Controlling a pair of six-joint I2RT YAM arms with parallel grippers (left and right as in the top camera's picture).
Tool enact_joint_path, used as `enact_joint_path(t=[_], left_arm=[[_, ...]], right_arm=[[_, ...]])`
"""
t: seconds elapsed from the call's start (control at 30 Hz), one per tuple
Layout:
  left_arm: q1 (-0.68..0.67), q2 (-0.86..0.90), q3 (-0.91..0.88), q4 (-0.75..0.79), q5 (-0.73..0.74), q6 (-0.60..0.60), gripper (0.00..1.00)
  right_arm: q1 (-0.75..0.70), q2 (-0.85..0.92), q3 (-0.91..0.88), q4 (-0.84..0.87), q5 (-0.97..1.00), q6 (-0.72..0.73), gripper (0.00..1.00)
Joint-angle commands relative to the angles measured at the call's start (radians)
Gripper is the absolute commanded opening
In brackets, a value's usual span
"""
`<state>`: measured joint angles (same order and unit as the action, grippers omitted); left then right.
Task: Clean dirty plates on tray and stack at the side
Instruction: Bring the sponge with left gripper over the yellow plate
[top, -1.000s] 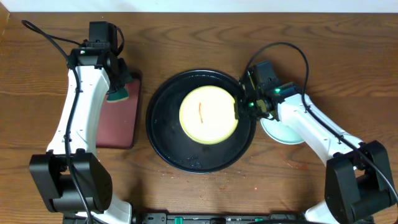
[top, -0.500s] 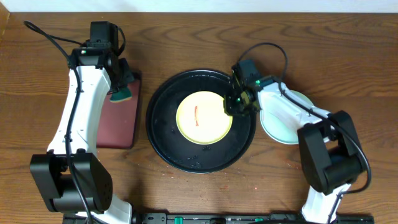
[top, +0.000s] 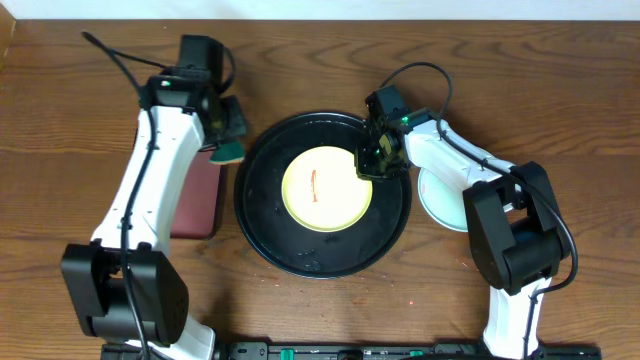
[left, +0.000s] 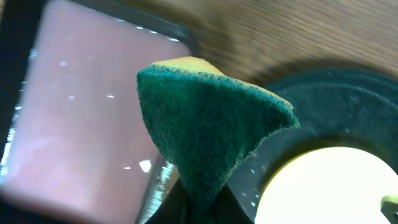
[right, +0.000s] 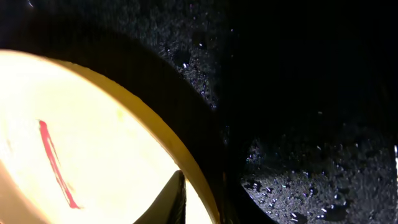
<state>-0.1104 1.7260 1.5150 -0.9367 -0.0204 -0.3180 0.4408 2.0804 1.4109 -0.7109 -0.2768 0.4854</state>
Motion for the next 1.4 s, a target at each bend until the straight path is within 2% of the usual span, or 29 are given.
enact_joint_path(t=[0.0, 0.43, 0.73, 0.93, 1.13, 1.37], left_arm=[[-0.038, 0.002, -0.006, -0.003, 0.013, -0.005, 0.07], [-0.066, 0.059, -0.006, -0.001, 0.014, -0.005, 0.07], [-0.066, 0.062, -0.006, 0.014, 0.013, -0.005, 0.07], [-0.066, 0.062, -0.006, 0.018, 0.014, -0.005, 0.07], [-0.066, 0.062, -0.006, 0.017, 0.067, 0.047, 0.07], [-0.066, 0.062, -0.006, 0.006, 0.092, 0.059, 0.07]], right_arm=[[0.012, 0.027, -0.001, -0.028, -0.016, 0.042, 0.17], [0.01, 0.027, 0.004, -0.089, -0.123, 0.066, 0.13], [-0.01, 0.027, 0.008, -0.008, -0.023, -0.009, 0.25], [-0.009, 0.013, 0.064, -0.061, -0.053, -0.084, 0.26], [-0.002, 0.0, 0.1, -0.183, -0.048, -0.057, 0.28], [0.062, 0.0, 0.066, -0.187, 0.04, 0.018, 0.25]])
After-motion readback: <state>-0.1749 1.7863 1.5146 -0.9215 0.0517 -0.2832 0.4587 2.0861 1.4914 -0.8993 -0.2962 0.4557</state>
